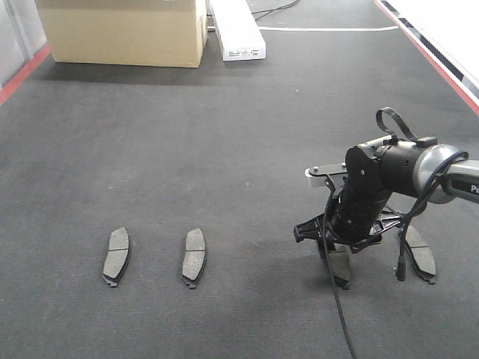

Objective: Move and align brake pads A on conveyor
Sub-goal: 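Open the right gripper, release the pad and lift away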

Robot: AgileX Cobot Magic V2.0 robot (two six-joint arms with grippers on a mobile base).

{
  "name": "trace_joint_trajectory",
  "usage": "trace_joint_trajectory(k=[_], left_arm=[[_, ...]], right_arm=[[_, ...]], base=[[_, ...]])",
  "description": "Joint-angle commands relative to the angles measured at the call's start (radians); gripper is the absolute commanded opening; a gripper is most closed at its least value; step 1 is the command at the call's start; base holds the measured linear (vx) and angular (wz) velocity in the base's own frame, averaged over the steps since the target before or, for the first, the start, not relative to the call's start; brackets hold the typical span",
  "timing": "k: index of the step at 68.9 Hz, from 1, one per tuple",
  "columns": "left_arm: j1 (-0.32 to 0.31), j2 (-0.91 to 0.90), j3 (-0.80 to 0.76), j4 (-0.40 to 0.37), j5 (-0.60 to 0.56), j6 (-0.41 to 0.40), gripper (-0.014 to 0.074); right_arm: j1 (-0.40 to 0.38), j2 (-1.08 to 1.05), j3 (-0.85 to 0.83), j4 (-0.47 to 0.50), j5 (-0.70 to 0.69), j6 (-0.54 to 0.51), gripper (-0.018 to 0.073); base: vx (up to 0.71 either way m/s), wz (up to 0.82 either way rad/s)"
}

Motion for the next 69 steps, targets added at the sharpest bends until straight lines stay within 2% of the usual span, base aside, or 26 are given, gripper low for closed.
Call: trace_joint_trajectory(k=[1,29,40,58,69], left_arm=[[-0.004,0.009,-0.025,0.008,-0.071,-0.009,0.0393],[-0.004,0.009,-0.025,0.008,-0.071,-0.009,0.0393],[-0.004,0.009,-0.025,0.008,-0.071,-0.009,0.0393],[-0.004,0.009,-0.025,0.008,-0.071,-0.009,0.0393],[-0.004,0.009,-0.025,0.008,-0.071,-0.009,0.0393]], right_arm=[[-0.005,-0.089,-0.030,-0.010,-0.011,-0.015,0.0494],[-0.005,-0.439,-0.025,-0.086,0.026,-0.014,0.0463],[-0.005,-0.591,-0.025,-0.086,0.091,-0.037,0.0449],[-0.005,-0.845,-0.025,-0.086,0.120,-0.065,0.0449],[-0.005,-0.986,0.048,-0.086,0.083,-0.092,0.0449]], base=[[0.00,0.00],[0.00,0.00],[0.00,0.00],[0.00,0.00],[0.00,0.00]])
